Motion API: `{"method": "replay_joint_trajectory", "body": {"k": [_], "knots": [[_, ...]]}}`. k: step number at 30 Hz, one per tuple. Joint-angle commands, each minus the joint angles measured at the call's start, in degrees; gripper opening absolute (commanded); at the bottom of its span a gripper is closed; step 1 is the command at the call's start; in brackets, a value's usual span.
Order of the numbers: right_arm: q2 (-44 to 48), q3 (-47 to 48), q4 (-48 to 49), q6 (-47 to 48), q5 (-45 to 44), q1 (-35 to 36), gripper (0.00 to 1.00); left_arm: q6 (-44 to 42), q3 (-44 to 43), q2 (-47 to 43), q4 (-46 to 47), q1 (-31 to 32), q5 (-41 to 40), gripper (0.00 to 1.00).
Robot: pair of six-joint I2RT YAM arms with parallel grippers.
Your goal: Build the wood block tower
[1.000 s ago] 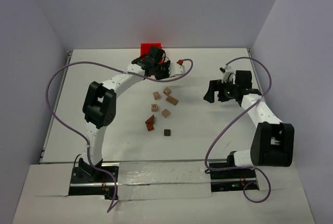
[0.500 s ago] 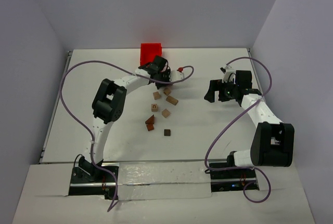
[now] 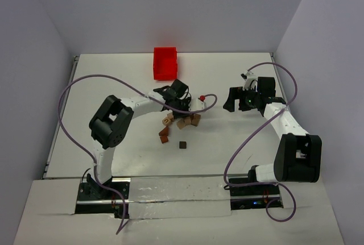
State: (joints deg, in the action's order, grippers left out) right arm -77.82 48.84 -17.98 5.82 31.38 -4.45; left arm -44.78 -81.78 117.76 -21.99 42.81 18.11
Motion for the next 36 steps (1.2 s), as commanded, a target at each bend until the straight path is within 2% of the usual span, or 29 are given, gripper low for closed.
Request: {"method": "replay_joint_trajectory", "body": {"k": [1,7,12,19,23,28,36], "knots": [[0.8,2.7,1.5,-0.1,0.7,-0.2,1.00,4.4,4.8,-6.2,4.4,2.6,3.2,0.00],[0.7,2.8,1.5,-0.1,0.8,-0.3,1.00,7.2,9.0,-9.1,4.1,6.2,3.8,0.00],[1.4,2.5,1.4,0.4,1.4,-0.3,1.00,10.5,6.1,-10.2,3.0,6.4,2.7,0.00],[1.9,2.3,1.3,0.4,2.0,-0.3,1.00,10.5,-7.0,-8.5,-3.8,0.5,0.7,0.00],[2.4,2.2,1.5,0.4,1.7,-0.2,1.00,8.8,-8.7,-6.5,-4.4,-3.0,-2.3,0.00],[2.7,2.0,1.5,0.6,1.6,-0.3,1.00,7.8,-5.9,-4.9,-3.8,-6.4,-3.1,0.00],[2.8,2.1,1.4,0.7,1.8,-0.2,1.00,9.2,2.4,-5.4,-0.8,-7.6,-3.1,0.00]]}}
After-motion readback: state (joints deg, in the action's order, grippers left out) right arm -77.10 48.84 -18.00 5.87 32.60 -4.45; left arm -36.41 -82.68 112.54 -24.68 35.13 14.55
